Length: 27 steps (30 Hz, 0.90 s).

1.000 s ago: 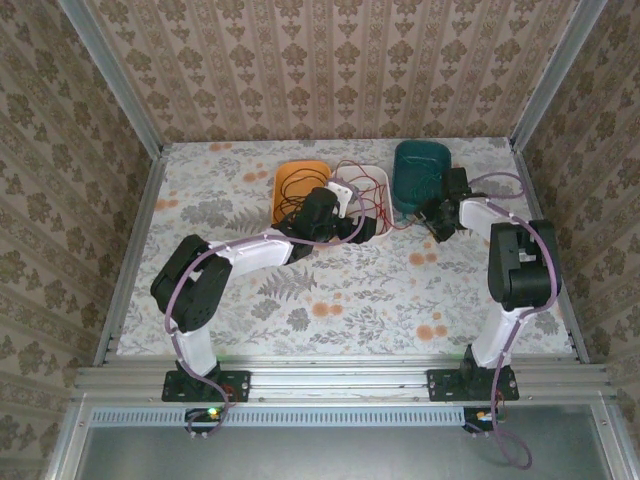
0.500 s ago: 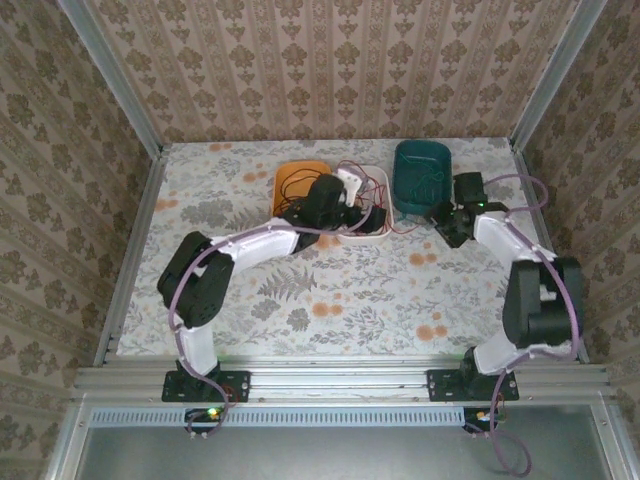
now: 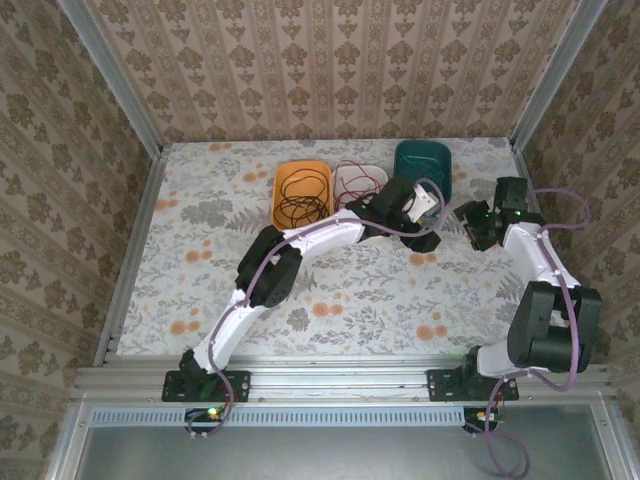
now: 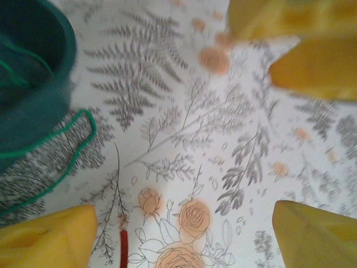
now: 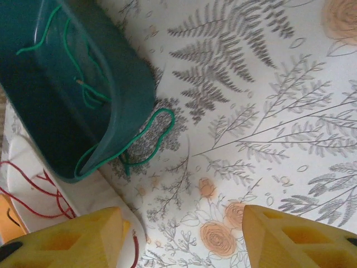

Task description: Untangle the cables

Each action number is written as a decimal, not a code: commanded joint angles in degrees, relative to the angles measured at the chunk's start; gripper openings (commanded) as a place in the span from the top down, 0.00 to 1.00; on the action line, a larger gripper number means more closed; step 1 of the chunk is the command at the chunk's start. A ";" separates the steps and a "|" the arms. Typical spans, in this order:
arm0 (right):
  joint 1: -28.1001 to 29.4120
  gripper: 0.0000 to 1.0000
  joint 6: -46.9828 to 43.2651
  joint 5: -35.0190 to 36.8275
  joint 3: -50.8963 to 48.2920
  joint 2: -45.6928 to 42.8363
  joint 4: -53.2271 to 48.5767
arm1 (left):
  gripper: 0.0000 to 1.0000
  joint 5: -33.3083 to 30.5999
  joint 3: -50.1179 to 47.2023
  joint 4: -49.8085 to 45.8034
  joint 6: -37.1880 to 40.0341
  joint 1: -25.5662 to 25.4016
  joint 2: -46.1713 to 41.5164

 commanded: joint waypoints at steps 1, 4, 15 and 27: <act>-3.68 0.41 1.91 -6.05 -2.16 -1.12 0.11 | 0.17 -3.94 2.52 -2.73 3.06 0.11 1.14; -3.96 0.41 1.13 -6.28 -2.91 -1.60 0.18 | 0.17 -9.06 0.84 2.39 3.27 0.16 1.57; -3.96 0.42 2.38 -9.33 -1.94 -0.37 0.80 | 0.20 -12.97 4.21 6.02 8.64 1.43 8.45; -0.37 0.42 -1.49 -10.44 2.29 3.80 -0.26 | 0.12 -12.53 3.20 12.59 -1.88 2.23 8.70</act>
